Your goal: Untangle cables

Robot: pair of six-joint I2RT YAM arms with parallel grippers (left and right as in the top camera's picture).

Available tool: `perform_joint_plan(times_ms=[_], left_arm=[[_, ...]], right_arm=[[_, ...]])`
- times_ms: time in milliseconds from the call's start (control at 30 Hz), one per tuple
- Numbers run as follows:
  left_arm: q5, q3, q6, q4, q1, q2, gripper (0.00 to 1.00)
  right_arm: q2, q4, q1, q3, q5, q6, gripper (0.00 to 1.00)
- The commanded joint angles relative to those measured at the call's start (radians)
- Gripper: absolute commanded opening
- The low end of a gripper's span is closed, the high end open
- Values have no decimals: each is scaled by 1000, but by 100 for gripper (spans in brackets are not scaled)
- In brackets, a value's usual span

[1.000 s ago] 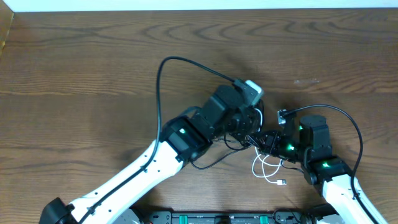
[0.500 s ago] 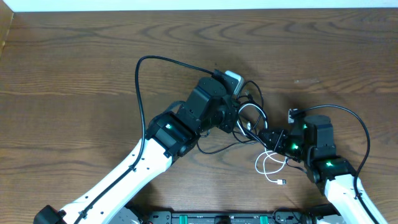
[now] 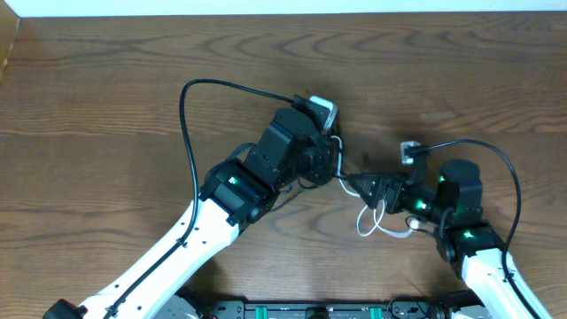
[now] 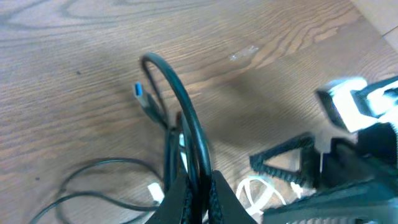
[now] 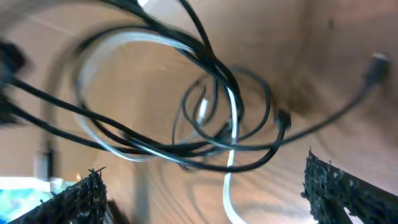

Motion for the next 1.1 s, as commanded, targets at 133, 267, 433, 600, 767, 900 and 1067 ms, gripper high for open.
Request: perform_joint_plan(times_ms=[133,267,433,600,767,900,1067], left_arm=[[-13,34,-93,3,5,-22,8],[-28,34,-241,3,6,-22,8],[-39,34,-303,0,5,-22,8],[-39,34,-415,-4,5,-22,8],[-38,34,-460,-5,5,-22,8],[-34,34,-533,-5,5,-22,8],[29,34,-576,-5,5,-22,8]], right_arm=[[2,35,-14,-3,-127,198,74],[2,35,6,-3,-214,143,47],[2,32,34,-3,-215,69,46],[2,51,57,-3,-216,-38,40],[2,60,72,-3,-215,-224,40],[2,147,103,-3,-214,-272,39],[2,207,142,-3,-102,-308,37]])
